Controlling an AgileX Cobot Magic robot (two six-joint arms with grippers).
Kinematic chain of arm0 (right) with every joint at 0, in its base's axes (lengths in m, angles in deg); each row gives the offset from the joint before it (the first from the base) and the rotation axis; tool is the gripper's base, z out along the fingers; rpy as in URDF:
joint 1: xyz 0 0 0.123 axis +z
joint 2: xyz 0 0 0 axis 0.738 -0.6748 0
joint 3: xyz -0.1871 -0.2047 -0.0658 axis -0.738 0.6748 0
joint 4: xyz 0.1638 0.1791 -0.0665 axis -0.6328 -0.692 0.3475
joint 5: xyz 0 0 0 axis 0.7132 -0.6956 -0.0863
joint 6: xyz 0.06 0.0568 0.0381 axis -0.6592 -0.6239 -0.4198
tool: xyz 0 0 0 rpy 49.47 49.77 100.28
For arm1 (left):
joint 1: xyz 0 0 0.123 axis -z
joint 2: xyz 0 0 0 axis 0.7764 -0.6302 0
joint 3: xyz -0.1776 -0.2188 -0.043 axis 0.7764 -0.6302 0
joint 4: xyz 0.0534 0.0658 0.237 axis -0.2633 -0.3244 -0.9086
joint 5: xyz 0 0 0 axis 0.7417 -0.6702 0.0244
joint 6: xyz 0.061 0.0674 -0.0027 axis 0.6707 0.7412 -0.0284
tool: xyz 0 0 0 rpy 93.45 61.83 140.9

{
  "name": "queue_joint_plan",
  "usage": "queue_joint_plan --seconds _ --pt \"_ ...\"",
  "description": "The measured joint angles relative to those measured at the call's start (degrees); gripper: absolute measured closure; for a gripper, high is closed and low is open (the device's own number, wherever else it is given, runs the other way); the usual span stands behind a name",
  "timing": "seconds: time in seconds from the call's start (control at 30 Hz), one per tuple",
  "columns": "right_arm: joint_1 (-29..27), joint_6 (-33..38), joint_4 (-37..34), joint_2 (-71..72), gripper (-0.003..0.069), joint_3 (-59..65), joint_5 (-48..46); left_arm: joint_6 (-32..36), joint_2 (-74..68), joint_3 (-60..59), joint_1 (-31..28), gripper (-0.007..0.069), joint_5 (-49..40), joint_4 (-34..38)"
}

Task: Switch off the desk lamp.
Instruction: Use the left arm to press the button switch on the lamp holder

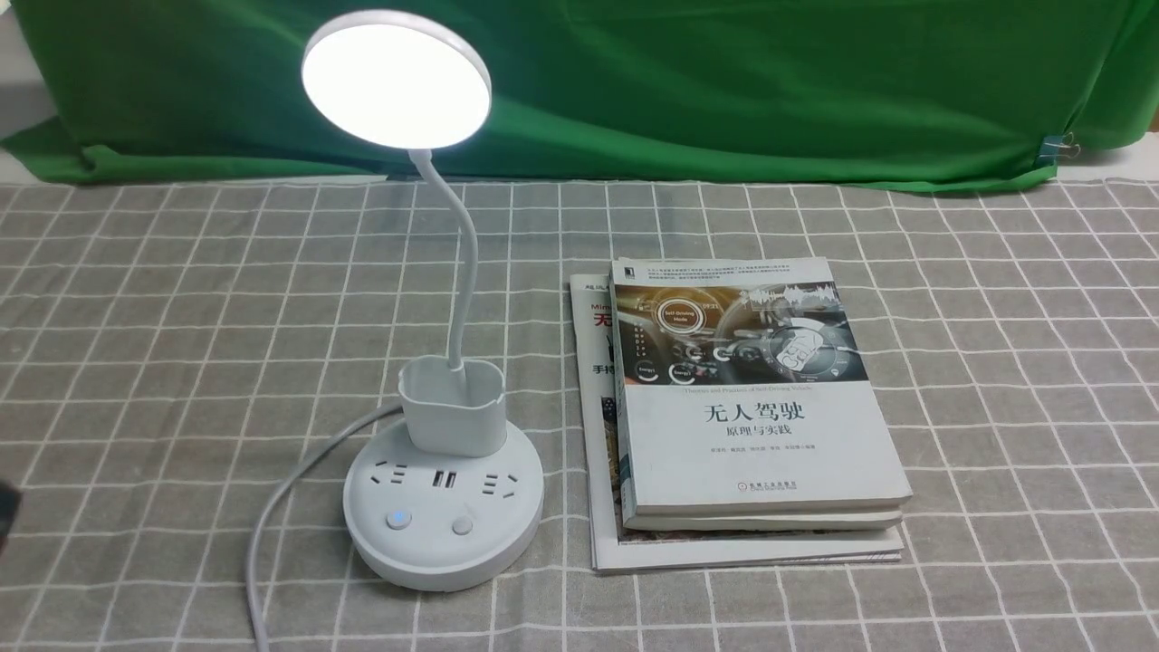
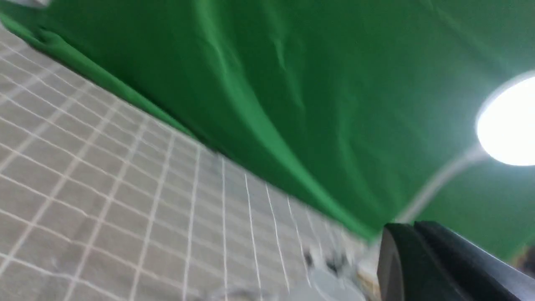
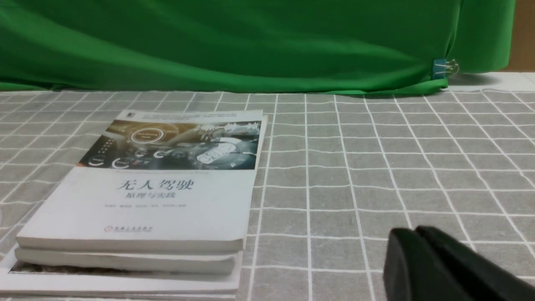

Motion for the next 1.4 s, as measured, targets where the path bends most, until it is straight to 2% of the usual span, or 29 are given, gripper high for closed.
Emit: queue_joint_plan --seconds 0.07,0.13,0.2,0.23,0.3,0.37,0.53,0.57,0.93,1.03,1.4 --pt "0.00 0.00 0.00 0.00 0.0623 0.00 0.00 0.00 -4.74 4.82 0.00 0.0624 -6.11 -3.20" --pt "0.00 0.00 0.00 0.00 0.0623 0.00 0.00 0.00 -15.11 13.91 0.00 0.0624 -18.10 -9.71" --pt "0.00 0.00 0.00 0.00 0.0623 0.00 0.00 0.00 -22.57 18.07 0.00 0.0624 -24.59 -13.81" --pt "0.00 0.00 0.00 0.00 0.0623 0.00 0.00 0.00 -22.57 18.56 0.00 0.0624 -25.34 -14.24" --pt "0.00 0.00 0.00 0.00 0.0623 0.00 0.05 2.33 -32.87 23.24 0.00 0.0624 -32.92 -17.65" --pt "0.00 0.00 0.00 0.00 0.0623 0.00 0.05 4.92 -41.74 27.33 0.25 0.0624 -37.06 -17.84" --pt "0.00 0.00 0.00 0.00 0.0623 0.00 0.05 7.12 -55.92 31.90 5.09 0.0624 -37.74 -17.90" --pt "0.00 0.00 0.00 0.00 0.0623 0.00 0.05 6.33 -61.70 33.66 9.11 0.0624 -37.26 -19.19" --pt "0.00 0.00 0.00 0.00 0.0622 0.00 0.00 -10.58 -77.94 46.34 32.21 0.0624 -36.25 -27.33" --pt "0.00 0.00 0.00 0.00 0.0622 0.00 0.00 -12.94 -80.91 48.08 34.28 0.0624 -34.53 -28.30" --pt "0.00 0.00 0.00 0.00 0.0622 0.00 0.00 -16.06 -87.15 48.22 33.96 0.0624 -28.99 -31.67"
